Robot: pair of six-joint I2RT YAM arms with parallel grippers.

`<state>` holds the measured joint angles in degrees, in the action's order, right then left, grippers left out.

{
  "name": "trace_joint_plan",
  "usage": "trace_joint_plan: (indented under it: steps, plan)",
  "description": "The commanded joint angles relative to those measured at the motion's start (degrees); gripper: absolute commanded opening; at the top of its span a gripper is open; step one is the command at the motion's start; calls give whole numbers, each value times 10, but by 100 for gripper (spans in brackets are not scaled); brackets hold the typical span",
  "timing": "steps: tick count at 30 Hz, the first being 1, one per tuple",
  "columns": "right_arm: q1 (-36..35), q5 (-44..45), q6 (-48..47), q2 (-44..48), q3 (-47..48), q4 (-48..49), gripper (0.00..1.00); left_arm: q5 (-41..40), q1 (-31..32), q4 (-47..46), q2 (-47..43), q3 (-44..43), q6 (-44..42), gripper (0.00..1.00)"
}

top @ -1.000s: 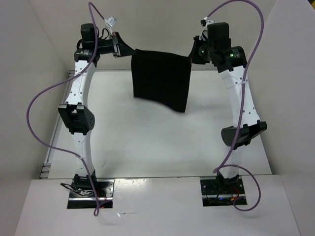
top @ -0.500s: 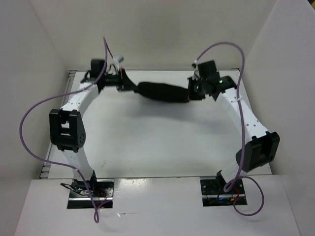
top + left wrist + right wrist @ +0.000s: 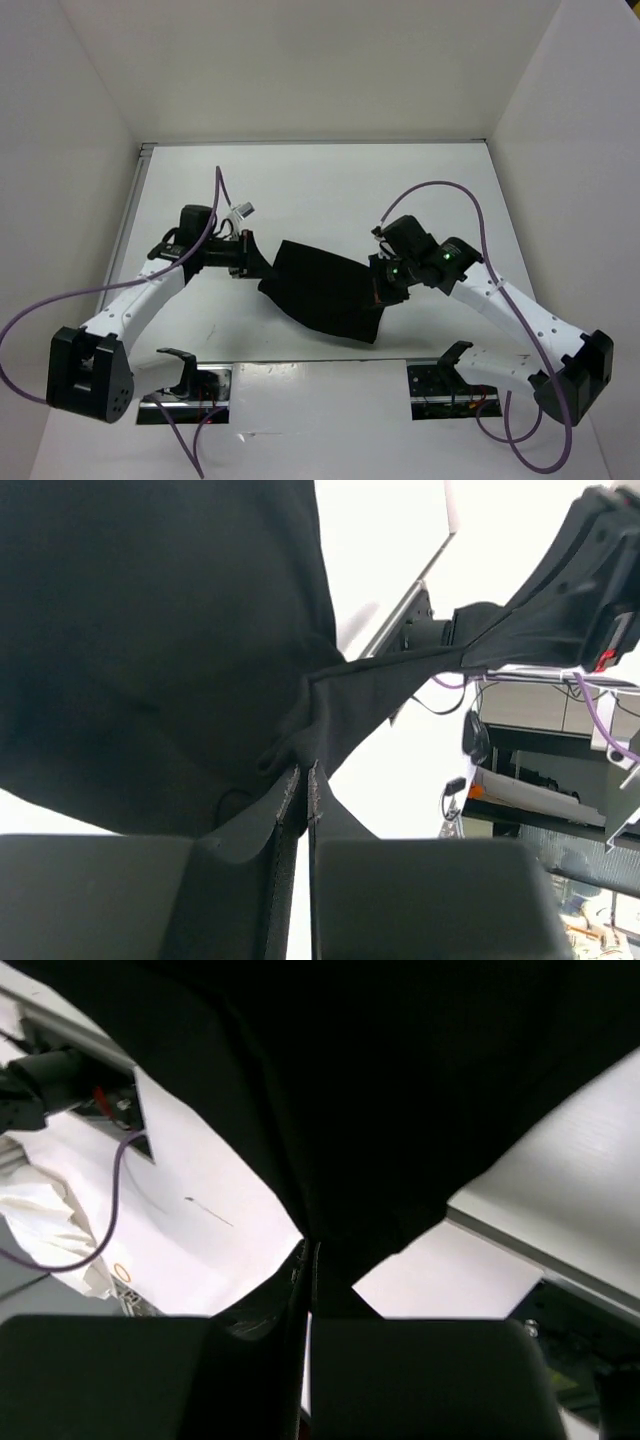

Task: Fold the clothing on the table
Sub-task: Fold the skirt

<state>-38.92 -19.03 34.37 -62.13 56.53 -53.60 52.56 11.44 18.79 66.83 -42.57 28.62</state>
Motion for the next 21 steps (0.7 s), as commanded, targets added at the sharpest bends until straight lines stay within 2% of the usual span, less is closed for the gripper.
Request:
trace_joint_plan:
  steps: [1, 4, 10, 16, 21]
  plan:
    - [5, 38, 30, -7, 8, -46, 0, -22, -3, 3, 39, -20, -9, 11]
    - [17, 83, 30, -25, 21, -73, 0, -22, -3, -16, 90, -44, -9, 12]
    - [23, 163, 42, -55, 21, -91, 0, -92, -3, -30, 187, -74, -2, 12]
    - [40, 192, 47, -82, 21, -67, 0, -98, 2, -61, 255, -103, 21, 12]
    - [40, 203, 36, -117, 44, -38, 0, -145, 22, -61, 275, -125, 15, 12]
